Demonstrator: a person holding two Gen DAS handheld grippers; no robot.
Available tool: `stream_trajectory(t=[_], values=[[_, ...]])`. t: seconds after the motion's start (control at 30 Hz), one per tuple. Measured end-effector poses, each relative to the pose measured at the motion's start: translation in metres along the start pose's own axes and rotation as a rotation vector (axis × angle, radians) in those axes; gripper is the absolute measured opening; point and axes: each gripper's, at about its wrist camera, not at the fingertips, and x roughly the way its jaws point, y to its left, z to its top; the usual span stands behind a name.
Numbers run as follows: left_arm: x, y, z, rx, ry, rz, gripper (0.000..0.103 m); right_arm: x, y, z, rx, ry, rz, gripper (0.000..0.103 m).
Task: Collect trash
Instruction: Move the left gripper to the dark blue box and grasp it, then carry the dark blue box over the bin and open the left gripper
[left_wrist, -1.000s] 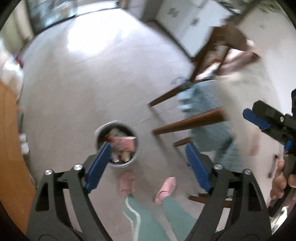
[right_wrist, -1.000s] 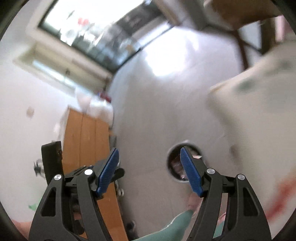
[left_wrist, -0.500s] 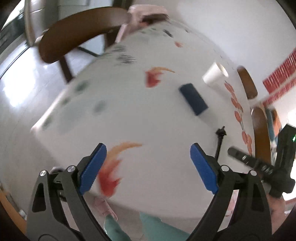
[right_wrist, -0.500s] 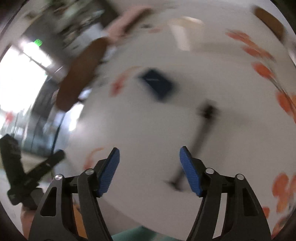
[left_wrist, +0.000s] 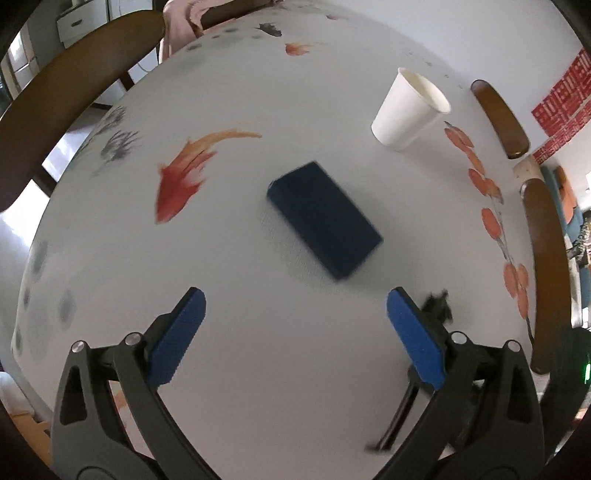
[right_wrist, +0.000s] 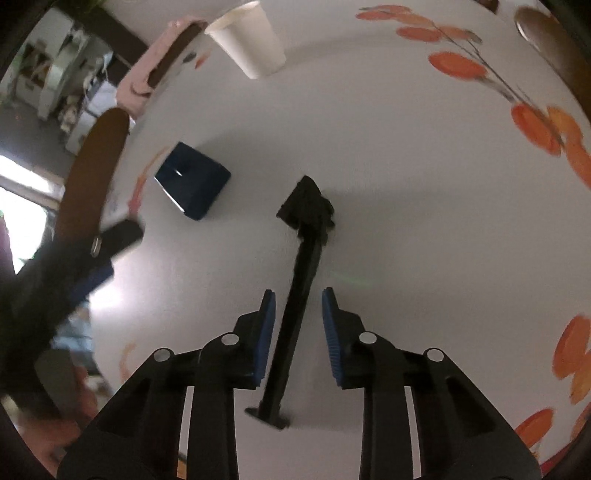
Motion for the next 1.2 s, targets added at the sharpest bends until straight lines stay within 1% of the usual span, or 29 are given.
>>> stream_trajectory(t=[0.13,0.23,0.37,0.43,0.47,0.5,0.53,0.6,0.63,0.73,0.83,0.93,0.97,1.03,1.07,1.13,1.17,1.2], values=[[0.022,-0.014,0.022,-0.014,-0.001,0.037,0.096,0.003,0.006,0.003,-0.082,-0.005,-0.036,0.017],[0.04,-0.024,0.035,-0.038,0.021,0.065,0.096,0.003,0.0,0.008,-0.091,0.02,-0.004,0.012],[0.058,-0.033,0.042,-0.032,0.036,0.103,0.095,-0.007,-0.012,0.018,-0.127,0.02,0.008,0.012],[0.064,-0.034,0.041,-0.021,0.051,0.125,0.08,-0.011,-0.019,0.023,-0.131,0.027,0.023,0.012],[0.062,-0.037,0.04,-0.001,0.026,0.136,0.074,-0.011,-0.021,0.025,-0.136,0.032,0.029,0.012],[0.061,-0.038,0.038,0.012,0.018,0.143,0.066,-0.012,-0.024,0.029,-0.136,0.033,0.039,0.012],[0.059,-0.037,0.037,0.02,0.014,0.131,0.062,-0.014,-0.025,0.03,-0.139,0.036,0.043,0.012],[0.056,-0.033,0.034,0.026,0.014,0.11,0.057,-0.013,-0.025,0.034,-0.139,0.041,0.063,0.012],[0.053,-0.029,0.032,0.023,0.017,0.095,0.056,-0.011,-0.024,0.039,-0.135,0.046,0.075,0.012],[0.042,-0.015,0.027,0.004,0.005,0.08,0.054,-0.015,-0.018,0.046,-0.15,0.04,0.11,0.012],[0.015,0.006,0.018,-0.015,-0.04,0.076,0.053,-0.019,-0.003,0.051,-0.19,0.036,0.15,0.012],[-0.018,0.042,0.007,-0.077,-0.086,0.089,0.053,-0.017,0.027,0.051,-0.255,0.047,0.193,0.012],[-0.03,0.06,0.001,-0.111,-0.101,0.099,0.053,-0.016,0.039,0.049,-0.286,0.054,0.209,0.012],[-0.051,0.093,-0.012,-0.172,-0.126,0.128,0.053,-0.009,0.071,0.049,-0.352,0.073,0.241,0.012],[-0.063,0.115,-0.021,-0.207,-0.14,0.155,0.053,-0.007,0.087,0.045,-0.387,0.084,0.254,0.012],[-0.081,0.149,-0.04,-0.268,-0.157,0.199,0.053,0.002,0.129,0.031,-0.474,0.115,0.287,0.012],[-0.093,0.175,-0.055,-0.312,-0.164,0.232,0.053,0.006,0.145,0.023,-0.505,0.129,0.301,0.012],[-0.101,0.193,-0.068,-0.347,-0.167,0.256,0.053,0.013,0.168,0.016,-0.543,0.149,0.319,0.012]])
